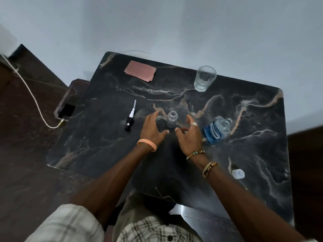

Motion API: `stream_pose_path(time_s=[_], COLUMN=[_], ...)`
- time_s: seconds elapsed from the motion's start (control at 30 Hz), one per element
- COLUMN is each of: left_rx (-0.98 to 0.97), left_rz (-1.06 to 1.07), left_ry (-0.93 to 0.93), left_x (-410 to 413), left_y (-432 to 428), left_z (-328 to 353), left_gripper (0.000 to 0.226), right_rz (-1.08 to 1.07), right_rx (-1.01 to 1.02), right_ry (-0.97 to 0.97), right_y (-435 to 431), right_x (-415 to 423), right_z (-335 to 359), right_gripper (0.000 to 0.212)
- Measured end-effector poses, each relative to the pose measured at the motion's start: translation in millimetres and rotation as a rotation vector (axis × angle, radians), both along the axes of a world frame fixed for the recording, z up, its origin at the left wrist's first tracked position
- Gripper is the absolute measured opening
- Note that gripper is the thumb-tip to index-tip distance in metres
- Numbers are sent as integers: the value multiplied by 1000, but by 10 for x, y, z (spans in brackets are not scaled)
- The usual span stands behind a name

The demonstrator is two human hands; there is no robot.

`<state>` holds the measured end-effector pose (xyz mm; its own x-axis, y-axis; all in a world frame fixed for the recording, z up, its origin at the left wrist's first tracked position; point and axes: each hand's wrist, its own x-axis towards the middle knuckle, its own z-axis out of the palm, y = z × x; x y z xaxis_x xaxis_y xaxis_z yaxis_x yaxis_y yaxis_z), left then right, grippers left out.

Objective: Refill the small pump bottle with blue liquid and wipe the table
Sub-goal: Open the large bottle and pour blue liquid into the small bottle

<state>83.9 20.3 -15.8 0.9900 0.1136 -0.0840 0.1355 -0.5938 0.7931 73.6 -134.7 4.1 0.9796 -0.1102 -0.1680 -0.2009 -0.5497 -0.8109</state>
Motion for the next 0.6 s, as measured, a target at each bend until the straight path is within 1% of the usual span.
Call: stream_pose_path(time_s=[0.07, 0.13, 0.23, 0.3, 0.43, 0.53, 0.6], left_rx=[24, 39, -27, -69, -67, -11, 8], left_rz=[-60, -93, -106, -98, -99, -141, -147], left_ry=[71, 81, 54, 38, -11, -66, -100], left_x=[104, 181, 255, 274, 321, 391, 449], left_y=[-11, -54, -100, -111, -115, -132, -164], left_z=[-33, -48, -45, -35, -4, 72, 145], left_gripper=[84, 78, 57, 49, 49, 40, 38], right_rz=[5, 34, 53, 29, 9, -5, -16], right_rx=[-15, -22, 67, 108, 102, 121, 128], right_ry=[29, 61, 108, 109, 83, 43, 18], right_y=[59, 104, 167, 188, 198, 176, 163], right_x=[110, 174, 215, 212, 212, 249, 288], right_z=[-20, -27, -22, -11, 38, 119, 198], right_gripper=[69, 63, 54, 49, 42, 39, 39])
